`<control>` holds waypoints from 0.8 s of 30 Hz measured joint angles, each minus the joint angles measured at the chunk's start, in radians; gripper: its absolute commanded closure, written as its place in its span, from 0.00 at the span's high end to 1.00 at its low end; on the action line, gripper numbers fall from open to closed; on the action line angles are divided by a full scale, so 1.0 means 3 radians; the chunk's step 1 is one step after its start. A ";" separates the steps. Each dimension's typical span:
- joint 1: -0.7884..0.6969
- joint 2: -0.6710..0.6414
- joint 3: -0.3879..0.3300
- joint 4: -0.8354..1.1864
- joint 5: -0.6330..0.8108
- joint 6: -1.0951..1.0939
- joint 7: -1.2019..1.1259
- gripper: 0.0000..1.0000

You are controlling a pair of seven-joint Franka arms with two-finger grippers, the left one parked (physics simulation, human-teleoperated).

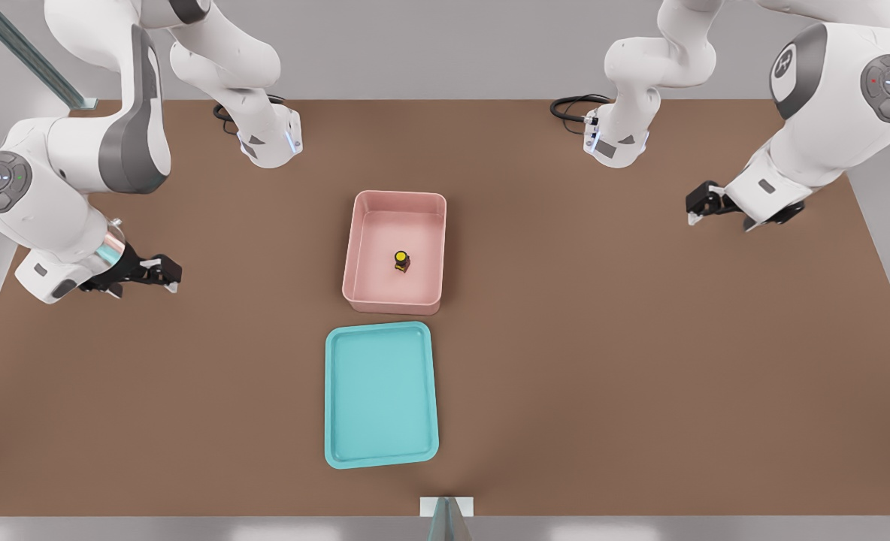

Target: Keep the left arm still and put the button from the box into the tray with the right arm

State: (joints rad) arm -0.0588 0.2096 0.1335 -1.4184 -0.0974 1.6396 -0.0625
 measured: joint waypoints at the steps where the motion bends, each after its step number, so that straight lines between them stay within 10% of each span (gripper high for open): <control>1: -0.0003 0.0000 0.0009 -0.0014 -0.0004 0.0009 -0.0011 1.00; 12: 0.1261 0.0543 0.0964 -0.0713 -0.0242 0.0665 0.0095 1.00; 24: 0.1514 0.0698 0.1082 -0.1777 -0.0689 0.1834 0.0419 1.00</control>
State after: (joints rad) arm 0.3955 0.4189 0.4580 -1.9516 -0.3041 2.1900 0.0632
